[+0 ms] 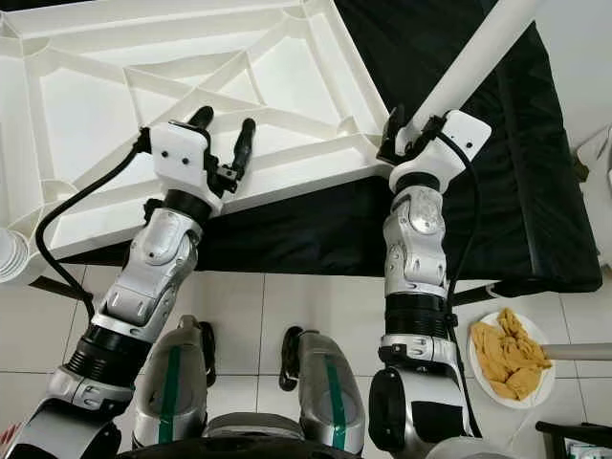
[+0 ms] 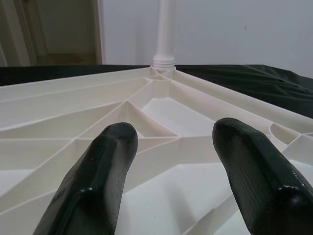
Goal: Building children table
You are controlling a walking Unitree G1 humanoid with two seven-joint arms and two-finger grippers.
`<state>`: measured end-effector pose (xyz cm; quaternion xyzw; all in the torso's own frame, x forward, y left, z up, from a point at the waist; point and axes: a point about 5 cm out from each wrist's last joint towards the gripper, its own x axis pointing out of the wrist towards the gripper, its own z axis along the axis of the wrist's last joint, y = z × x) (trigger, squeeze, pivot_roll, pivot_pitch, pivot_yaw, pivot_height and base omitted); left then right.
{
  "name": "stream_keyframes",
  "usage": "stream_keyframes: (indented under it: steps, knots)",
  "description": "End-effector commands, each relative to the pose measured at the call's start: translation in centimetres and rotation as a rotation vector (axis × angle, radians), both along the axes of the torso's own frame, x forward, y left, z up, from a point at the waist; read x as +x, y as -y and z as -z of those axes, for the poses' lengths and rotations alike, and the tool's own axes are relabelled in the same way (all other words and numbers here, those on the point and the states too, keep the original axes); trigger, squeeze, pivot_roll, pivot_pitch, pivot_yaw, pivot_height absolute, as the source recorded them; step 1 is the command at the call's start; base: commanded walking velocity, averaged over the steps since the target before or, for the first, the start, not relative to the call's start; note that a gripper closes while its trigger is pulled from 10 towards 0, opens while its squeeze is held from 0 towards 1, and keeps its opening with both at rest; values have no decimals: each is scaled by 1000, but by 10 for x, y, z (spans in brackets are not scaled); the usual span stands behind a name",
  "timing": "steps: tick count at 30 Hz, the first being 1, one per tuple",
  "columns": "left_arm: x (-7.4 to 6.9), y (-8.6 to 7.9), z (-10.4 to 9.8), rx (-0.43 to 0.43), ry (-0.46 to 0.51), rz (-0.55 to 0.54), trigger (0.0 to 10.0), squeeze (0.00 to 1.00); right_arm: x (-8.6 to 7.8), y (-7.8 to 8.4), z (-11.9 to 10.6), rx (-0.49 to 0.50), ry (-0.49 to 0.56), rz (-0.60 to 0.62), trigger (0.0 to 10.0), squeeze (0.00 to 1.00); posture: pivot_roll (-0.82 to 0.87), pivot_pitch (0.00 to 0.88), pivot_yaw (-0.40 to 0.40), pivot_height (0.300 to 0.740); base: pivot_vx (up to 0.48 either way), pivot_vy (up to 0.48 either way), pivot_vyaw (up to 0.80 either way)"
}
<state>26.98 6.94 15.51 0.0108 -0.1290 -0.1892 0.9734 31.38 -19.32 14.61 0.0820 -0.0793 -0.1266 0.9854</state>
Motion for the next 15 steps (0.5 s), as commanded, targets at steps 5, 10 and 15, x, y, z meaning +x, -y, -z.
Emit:
stream_keyframes:
  steps: [5, 10, 15]
  knots:
    - [-21, 27, 4, 154, -11, 447, 10000, 0, 5, 4, 2, -7, -14, -21, 10000, 0, 94, 92, -105, 740, 0, 0, 0]
    - [-25, 29, 6, 196, -23, 493, 10000, 0, 9, 3, 2, -15, -14, -55, 10000, 0, 103, 91, -110, 740, 0, 0, 0]
    - [-28, 29, 7, 257, -12, 538, 10000, 0, 13, 3, 2, -32, -23, -96, 10000, 0, 104, 91, -110, 740, 0, 0, 0]
